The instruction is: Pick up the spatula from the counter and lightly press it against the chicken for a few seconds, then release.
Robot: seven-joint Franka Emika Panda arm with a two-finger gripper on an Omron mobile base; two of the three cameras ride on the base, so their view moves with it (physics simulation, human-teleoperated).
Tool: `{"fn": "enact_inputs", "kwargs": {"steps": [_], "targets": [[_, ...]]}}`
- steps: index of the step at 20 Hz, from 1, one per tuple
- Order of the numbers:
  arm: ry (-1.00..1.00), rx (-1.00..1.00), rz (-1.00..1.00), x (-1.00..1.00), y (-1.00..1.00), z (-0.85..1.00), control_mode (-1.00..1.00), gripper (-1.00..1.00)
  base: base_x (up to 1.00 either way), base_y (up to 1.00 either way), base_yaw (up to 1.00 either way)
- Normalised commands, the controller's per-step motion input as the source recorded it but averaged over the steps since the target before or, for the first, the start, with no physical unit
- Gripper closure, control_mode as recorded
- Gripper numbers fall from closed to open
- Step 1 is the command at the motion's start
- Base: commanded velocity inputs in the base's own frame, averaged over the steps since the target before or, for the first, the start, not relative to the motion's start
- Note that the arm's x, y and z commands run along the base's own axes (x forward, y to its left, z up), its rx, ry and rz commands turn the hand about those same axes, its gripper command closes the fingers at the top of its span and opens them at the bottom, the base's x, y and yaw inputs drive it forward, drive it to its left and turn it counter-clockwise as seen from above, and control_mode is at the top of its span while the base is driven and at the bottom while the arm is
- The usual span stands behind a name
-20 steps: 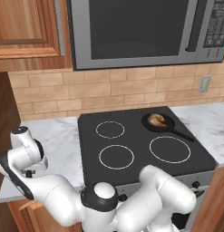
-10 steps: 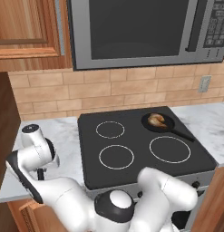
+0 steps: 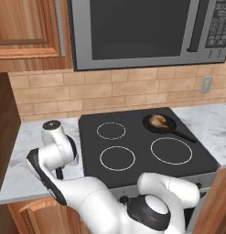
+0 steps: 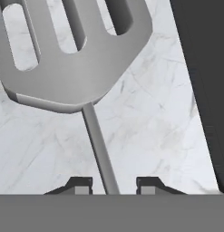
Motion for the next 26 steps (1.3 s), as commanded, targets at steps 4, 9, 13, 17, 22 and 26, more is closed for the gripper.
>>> {"fn": "enact_inputs", "kwargs": {"steps": [4,9,13,17,22,26], "targets": [[0.00,0.04,0.00,-0.02,-0.78,0.46,-1.00,1.00,0.00,0.00,0.00],[0.00,0.00,0.00,-0.04,-0.71,0.30,-1.00,1.00,0.00,0.00,0.00],[0.00,0.00,0.00,-0.16,-0.74,0.18,-1.00,1.00,0.00,0.00,0.00],[0.00,0.00,0.00,-0.13,-0.69,0.11,-1.00,1.00,0.00,0.00,0.00],[0.00,0.00,0.00,-0.02,-0.65,0.05,-1.00,1.00,0.00,0.00,0.00],[0.00,0.00,0.00,-0.01,-0.66,0.07,-1.00,1.00,0.00,0.00,0.00]]}}
